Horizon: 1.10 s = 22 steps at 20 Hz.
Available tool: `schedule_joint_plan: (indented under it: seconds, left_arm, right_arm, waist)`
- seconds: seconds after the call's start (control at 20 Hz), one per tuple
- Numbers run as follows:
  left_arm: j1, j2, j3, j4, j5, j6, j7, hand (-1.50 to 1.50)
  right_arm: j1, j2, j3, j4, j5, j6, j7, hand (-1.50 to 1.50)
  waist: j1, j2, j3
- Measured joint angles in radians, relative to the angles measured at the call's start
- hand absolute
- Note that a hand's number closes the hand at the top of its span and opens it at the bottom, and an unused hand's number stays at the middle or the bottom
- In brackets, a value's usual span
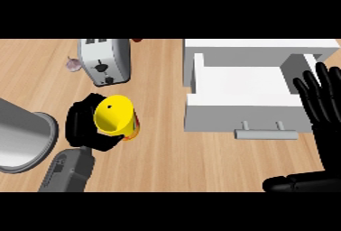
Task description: Pick up the cup, place it into the drawer and close the drawer
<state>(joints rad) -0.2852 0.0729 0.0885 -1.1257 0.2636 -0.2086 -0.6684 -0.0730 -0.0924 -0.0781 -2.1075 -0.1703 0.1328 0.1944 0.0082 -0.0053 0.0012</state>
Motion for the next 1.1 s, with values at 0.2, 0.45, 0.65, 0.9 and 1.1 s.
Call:
schedule_joint_plan:
  seconds: [0.2, 0.45, 0.65, 0.9, 1.1]
  left_arm:
    - [-0.016, -0.033, -0.035, -0.144, 0.019, 0.047, 0.13, 1.5]
    - [-0.118, -0.052, -0.051, -0.259, 0.025, 0.144, 0.294, 1.5]
    - [-0.194, -0.057, -0.087, -0.319, 0.009, 0.227, 0.397, 1.5]
    - [-0.336, -0.065, -0.1, -0.266, -0.028, 0.308, 0.453, 1.5]
    - [-0.448, -0.069, -0.106, -0.194, -0.055, 0.357, 0.49, 1.5]
  right_arm:
    - [-0.006, -0.01, -0.009, -0.022, -0.021, 0.002, 0.027, -1.5]
    - [0.012, -0.003, 0.004, -0.024, 0.001, 0.006, 0.007, -1.5]
    - [0.003, -0.002, -0.001, 0.027, 0.015, 0.014, -0.034, -1.5]
    - [0.006, -0.005, -0.007, -0.004, -0.002, 0.013, -0.011, -1.5]
    - [-0.012, -0.007, -0.014, 0.018, -0.005, 0.013, -0.012, -1.5]
  waist:
    - [-0.004, 0.002, 0.0]
    - [-0.008, 0.003, -0.001]
    - [-0.009, 0.004, -0.001]
    - [-0.015, 0.005, -0.001]
    - [-0.016, 0.006, -0.001]
